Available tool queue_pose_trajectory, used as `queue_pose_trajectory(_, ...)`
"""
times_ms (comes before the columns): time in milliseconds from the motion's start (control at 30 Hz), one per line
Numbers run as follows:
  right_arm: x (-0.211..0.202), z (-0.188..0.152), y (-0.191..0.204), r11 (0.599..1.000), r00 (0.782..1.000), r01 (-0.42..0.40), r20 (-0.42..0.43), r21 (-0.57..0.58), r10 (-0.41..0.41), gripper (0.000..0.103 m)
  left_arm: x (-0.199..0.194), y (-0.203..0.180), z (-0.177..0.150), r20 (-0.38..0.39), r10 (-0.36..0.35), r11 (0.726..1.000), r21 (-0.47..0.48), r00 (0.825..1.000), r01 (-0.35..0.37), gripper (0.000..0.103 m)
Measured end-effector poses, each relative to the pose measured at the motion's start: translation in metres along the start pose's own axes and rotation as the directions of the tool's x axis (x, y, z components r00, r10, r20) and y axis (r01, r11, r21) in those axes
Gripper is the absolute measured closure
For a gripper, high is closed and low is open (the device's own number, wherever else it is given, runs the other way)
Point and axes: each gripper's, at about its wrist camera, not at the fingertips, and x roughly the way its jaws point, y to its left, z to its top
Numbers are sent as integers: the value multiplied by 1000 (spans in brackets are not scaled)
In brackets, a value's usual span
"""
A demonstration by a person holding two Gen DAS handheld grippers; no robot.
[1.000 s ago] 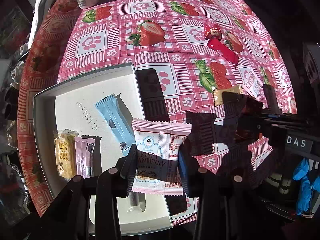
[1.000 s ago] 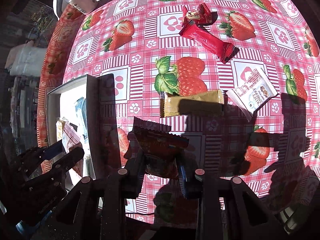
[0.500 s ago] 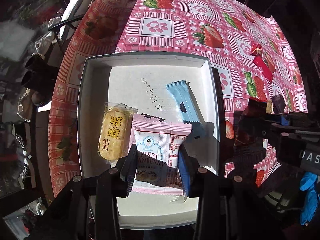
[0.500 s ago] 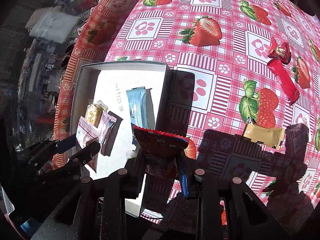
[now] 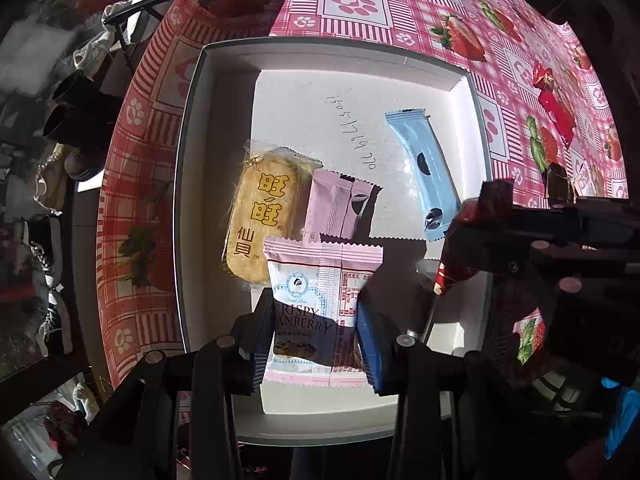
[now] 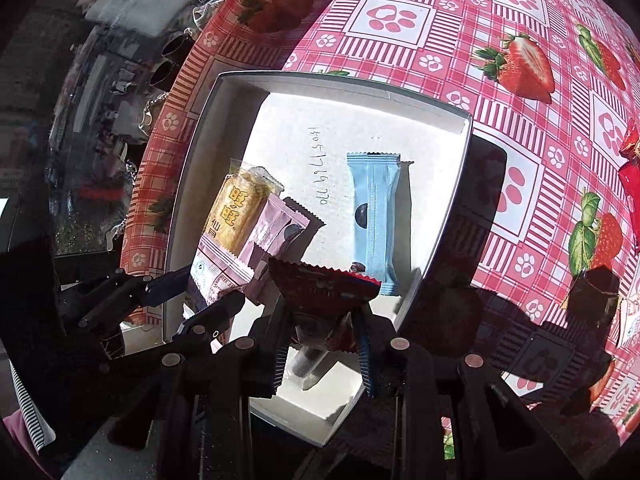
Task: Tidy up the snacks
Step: 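Carry Crispy Cranberry packet with left tool while right tool carries red packet to box, then open both grippers to drop the packets inside the white box, then move both tools back toward the gold bar on the table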
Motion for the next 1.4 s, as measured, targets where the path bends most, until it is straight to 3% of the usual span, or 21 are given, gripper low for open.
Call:
queue_pose_trajectory(33, 2, 1, 0, 1000, 1000, -5, -6, 1, 5, 72, 1, -1, 0, -7, 0, 1000, 5, 1000, 0, 55)
queue_pose_trajectory(100, 5, 2, 0, 1000, 1000, -17, -20, 9, 17, 71, 4, -6, 0, -18, 11, 1000, 16, 1000, -10, 30)
queue_pose_trajectory(167, 7, 2, -1, 1000, 999, -18, -29, 18, 18, 47, 3, -10, 1, -17, 14, 1000, 28, 1000, -14, 25)
queue_pose_trajectory(200, 6, 1, -3, 1000, 1000, -4, -23, 23, 5, 19, 3, -12, 2, -19, 12, 999, 33, 1000, -12, 24)
queue_pose_trajectory(233, 4, 0, -5, 999, 1000, 16, -13, 27, -16, 4, 2, -15, 3, -20, 13, 999, 37, 1000, -12, 24)
queue_pose_trajectory(400, -3, 0, -32, 991, 996, 90, -1, 104, -90, 3, 3, -27, 9, -31, 19, 999, 49, 999, -18, 23)
queue_pose_trajectory(833, -5, -27, -119, 916, 992, 125, -71, 381, -106, 1, -1, -79, 20, -30, 19, 994, 110, 999, -15, 23)
queue_pose_trajectory(1233, -16, -52, -159, 896, 993, 111, -85, 430, -82, 1, 2, -118, 28, -28, 20, 988, 152, 999, -16, 23)
queue_pose_trajectory(1400, -21, -77, -179, 886, 993, 109, -89, 451, -77, 1, 4, -139, 29, -29, 21, 988, 156, 999, -16, 23)
